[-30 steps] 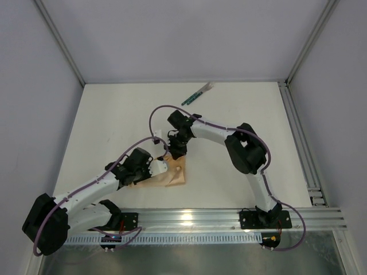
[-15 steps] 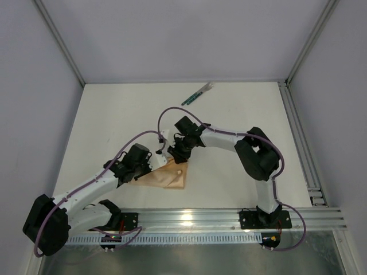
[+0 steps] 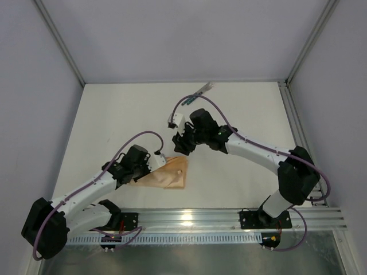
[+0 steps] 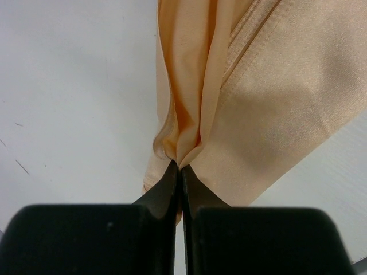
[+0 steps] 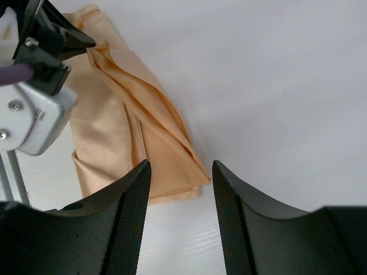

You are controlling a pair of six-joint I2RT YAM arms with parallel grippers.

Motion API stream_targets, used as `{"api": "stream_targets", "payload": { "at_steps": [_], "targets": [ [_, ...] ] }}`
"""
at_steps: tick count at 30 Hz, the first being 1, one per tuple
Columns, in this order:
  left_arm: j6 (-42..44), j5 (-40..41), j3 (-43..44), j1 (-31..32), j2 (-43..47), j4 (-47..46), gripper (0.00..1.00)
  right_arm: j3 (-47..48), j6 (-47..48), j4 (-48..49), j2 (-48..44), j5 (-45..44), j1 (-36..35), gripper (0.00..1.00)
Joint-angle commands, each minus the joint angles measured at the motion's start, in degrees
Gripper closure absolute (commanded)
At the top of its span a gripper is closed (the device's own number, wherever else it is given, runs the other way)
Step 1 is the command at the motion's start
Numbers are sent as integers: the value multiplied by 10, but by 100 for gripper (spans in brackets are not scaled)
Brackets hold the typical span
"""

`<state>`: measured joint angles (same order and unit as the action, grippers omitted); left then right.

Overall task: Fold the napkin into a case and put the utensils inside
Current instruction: Fold the smaller-rectangle-folded napkin at the center of the board.

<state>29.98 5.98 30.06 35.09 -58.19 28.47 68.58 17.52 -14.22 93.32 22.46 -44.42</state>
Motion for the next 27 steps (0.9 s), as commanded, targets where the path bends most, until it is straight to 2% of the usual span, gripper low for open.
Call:
{"api": "stream_targets", "payload": {
  "at_steps": [1,3,4,8,9,13,21,27],
  "targets": [
    [-9,-18,0,-5,14,13,100,-62,-90,4,-45,-52,-27,49],
    [-7,-25,2,-5,13,19,100,-98,-149,27,-64,-79,-40,49],
    [-4,-25,3,-5,12,21,100,-138,-218,39,-82,-88,-43,49],
    [-3,-29,5,-5,10,28,100,-221,-366,116,-120,-102,-48,49],
    [-3,-30,7,-5,8,31,100,-239,-383,125,-125,-103,-51,49],
    [-3,-32,13,-5,6,37,100,-252,-410,139,-123,-112,-80,48],
    [-5,-36,18,-5,9,48,100,-282,-441,241,-90,-116,-83,49],
    [-5,-35,18,-5,11,49,100,-260,-448,250,-42,-131,-83,50]
  ]
}}
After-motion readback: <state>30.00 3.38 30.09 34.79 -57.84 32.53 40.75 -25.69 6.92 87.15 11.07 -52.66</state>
